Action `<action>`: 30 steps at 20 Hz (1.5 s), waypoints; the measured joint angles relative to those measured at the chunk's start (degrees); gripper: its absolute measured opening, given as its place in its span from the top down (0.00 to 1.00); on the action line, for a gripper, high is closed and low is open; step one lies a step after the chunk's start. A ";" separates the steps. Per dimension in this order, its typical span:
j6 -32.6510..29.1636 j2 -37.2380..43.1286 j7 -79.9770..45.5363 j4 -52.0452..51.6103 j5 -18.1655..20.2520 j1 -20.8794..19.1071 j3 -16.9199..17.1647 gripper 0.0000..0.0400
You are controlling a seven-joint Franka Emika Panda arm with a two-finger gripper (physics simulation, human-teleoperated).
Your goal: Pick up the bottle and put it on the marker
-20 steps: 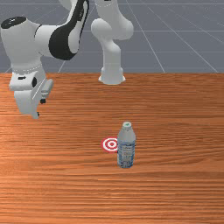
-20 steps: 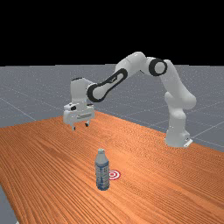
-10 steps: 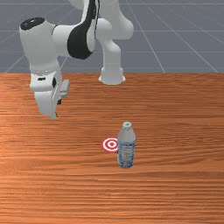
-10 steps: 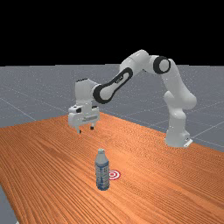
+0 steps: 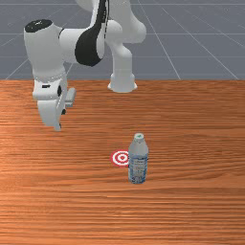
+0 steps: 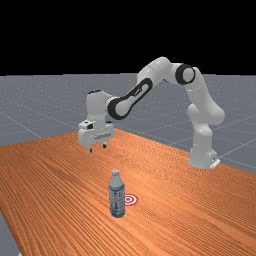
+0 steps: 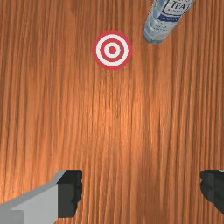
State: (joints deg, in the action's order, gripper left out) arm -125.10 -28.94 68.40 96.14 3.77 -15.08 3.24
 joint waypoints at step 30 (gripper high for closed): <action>0.54 -2.48 -9.68 -3.96 -3.93 5.41 1.35 0.00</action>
State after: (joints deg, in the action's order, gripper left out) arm -124.56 -31.43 58.72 92.18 -0.16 -9.67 4.58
